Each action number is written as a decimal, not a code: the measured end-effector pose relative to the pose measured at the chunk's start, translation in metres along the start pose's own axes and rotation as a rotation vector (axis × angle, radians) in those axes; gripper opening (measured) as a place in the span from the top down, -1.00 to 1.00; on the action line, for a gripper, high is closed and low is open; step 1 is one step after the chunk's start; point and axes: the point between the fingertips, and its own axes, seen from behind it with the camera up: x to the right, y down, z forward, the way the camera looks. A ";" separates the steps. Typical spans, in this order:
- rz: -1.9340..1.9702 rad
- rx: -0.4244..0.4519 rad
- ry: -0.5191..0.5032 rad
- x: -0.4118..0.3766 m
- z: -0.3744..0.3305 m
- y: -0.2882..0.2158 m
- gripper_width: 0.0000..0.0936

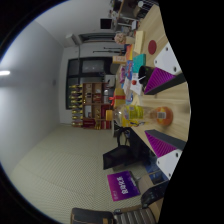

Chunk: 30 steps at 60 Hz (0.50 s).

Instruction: Pour water

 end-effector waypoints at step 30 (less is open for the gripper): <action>-0.106 0.047 0.038 -0.017 0.099 -0.004 -0.27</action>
